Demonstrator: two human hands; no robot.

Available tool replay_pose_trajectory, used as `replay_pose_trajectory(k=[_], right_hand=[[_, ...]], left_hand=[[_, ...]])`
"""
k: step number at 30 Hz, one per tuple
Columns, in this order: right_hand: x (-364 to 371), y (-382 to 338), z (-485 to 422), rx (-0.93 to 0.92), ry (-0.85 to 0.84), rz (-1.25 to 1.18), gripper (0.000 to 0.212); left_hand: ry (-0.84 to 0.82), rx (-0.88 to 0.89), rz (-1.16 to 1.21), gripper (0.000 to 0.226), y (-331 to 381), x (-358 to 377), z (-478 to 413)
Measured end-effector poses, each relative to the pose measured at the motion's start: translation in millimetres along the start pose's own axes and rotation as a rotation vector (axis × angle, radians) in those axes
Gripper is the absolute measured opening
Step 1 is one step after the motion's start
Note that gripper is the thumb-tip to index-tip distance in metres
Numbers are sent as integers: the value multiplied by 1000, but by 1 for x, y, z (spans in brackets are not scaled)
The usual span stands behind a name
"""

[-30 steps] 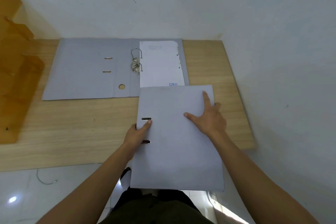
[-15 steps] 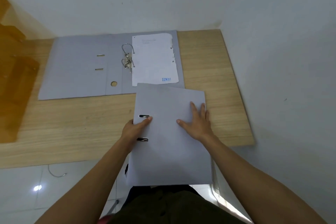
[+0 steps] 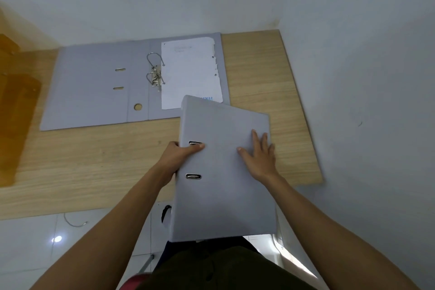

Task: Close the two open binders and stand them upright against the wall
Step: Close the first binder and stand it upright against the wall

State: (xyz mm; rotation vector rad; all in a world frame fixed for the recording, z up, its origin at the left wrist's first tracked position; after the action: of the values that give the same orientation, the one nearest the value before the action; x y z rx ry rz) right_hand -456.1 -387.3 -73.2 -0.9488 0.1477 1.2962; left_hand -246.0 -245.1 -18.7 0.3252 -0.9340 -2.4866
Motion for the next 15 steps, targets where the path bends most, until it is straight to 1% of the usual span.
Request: replay_pose_trajectory(k=[1,3,4,5,7,10,11,13,15], right_hand=[[-2,2,0,13,5,-3,85],[-9,6,0,27,1,-31,88],[-12,8,1,27,-5,-49,90],[-15,9,1,24,-11,-62,92],[-20,10,3,16,-13,-84,94],[-25,8,6,27,7,-121,93],[-28,9,8,31,10,-134,93],[-29,7,10,38,1,-142,93],[-29,0,14,36,-14,-139,94]], left_hand=[[26,17,-17,65,5,6,0],[43,22,-38,87,13,15,-1],[42,29,-46,92,16,19,-1],[41,39,-54,92,18,21,0],[17,41,-37,84,20,24,3],[-164,1,150,63,22,22,10],[-217,-5,194,61,23,22,12],[-254,2,211,67,24,22,14],[-233,36,199,78,24,27,15]])
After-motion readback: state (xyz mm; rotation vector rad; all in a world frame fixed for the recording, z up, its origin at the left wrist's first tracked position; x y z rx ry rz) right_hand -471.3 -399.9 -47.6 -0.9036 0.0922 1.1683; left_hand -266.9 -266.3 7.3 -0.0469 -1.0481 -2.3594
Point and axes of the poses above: each hand's wrist, its own z-axis away from the middle knuckle, its own x-axis out of the palm, y = z × x, the point moved 3 cm from there along -z, towards the middle knuckle, and after that the axes turned 4 degrees about -y, right-handed, at the moved point
